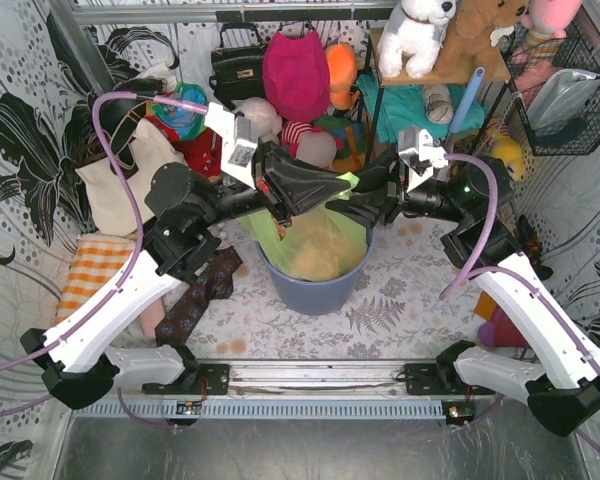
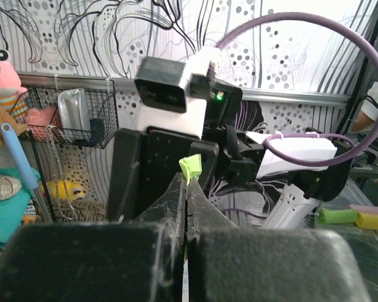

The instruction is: Tie the trash bag

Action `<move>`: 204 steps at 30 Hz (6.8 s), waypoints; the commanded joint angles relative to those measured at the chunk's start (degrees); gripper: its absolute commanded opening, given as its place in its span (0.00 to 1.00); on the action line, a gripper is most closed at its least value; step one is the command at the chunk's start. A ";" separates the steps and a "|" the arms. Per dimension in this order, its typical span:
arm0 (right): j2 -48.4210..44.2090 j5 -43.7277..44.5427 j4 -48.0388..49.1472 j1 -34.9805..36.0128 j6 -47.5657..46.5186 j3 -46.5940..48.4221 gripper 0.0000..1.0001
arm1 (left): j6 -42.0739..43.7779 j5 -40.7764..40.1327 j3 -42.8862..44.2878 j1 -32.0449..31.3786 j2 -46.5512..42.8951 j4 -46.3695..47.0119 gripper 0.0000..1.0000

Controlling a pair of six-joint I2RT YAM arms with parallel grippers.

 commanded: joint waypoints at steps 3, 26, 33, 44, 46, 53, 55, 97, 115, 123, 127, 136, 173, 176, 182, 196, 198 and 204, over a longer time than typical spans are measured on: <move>-2.92 -1.69 -7.07 -0.19 -3.61 6.47 0.66 | 0.71 3.91 -4.85 0.22 -4.75 3.97 0.00; 21.94 -3.61 -18.37 5.72 7.49 40.95 0.70 | -0.24 17.62 -25.63 0.20 -15.30 22.97 0.00; 35.18 -5.18 -29.83 10.48 4.56 58.32 0.71 | -1.56 19.89 -26.15 0.18 -15.43 25.02 0.00; 44.02 -15.03 -28.74 12.98 7.58 67.16 0.55 | -0.65 19.68 -26.32 0.18 -15.82 23.92 0.00; 43.75 -13.96 -28.63 12.99 7.38 66.55 0.37 | 0.21 18.92 -26.06 0.23 -16.06 22.88 0.00; 39.84 -3.49 -27.79 12.99 5.19 60.65 0.00 | 5.73 8.91 -23.97 0.18 -16.65 17.13 0.00; 38.18 1.51 -28.47 12.99 4.11 58.76 0.00 | 7.97 4.08 -23.08 0.18 -16.65 15.17 0.00; 14.23 41.59 -14.81 12.82 13.80 23.16 0.35 | 18.79 -8.98 -28.72 0.21 -18.30 16.31 0.00; 39.30 -2.34 -55.85 5.73 -14.83 75.26 0.78 | 18.55 3.84 -26.11 0.19 -17.17 12.61 0.00; 42.00 -11.74 -50.62 5.16 -17.64 74.74 0.81 | 18.06 5.47 -24.99 0.18 -16.27 12.50 0.00; 43.85 -17.26 -47.20 4.36 -15.24 75.82 0.80 | 17.47 6.16 -24.79 0.19 -15.75 13.32 0.00; 47.28 -22.39 -31.53 2.25 -3.67 75.64 0.76 | 16.26 7.24 -24.27 0.18 -14.73 14.71 0.00; 26.57 7.83 -28.38 9.81 -6.50 45.85 0.08 | 17.00 4.81 -24.54 0.21 -15.40 13.67 0.00; 25.37 8.12 -29.69 10.82 -8.52 45.10 0.50 | 17.12 5.04 -24.55 0.18 -15.49 13.32 0.00; 31.95 3.92 -36.73 10.88 -13.01 56.41 0.77 | 17.15 5.67 -24.51 0.18 -15.42 13.33 0.00; 43.31 -9.76 -37.66 10.88 -10.57 69.54 0.47 | 17.58 6.05 -25.30 0.18 -16.73 12.85 0.00; 41.35 -9.12 -35.62 10.88 -10.42 66.25 0.42 | 17.71 6.00 -25.24 0.18 -16.62 12.79 0.00; 39.27 -7.08 -34.38 10.88 -9.69 64.39 0.48 | 17.85 6.00 -24.89 0.18 -16.27 12.93 0.00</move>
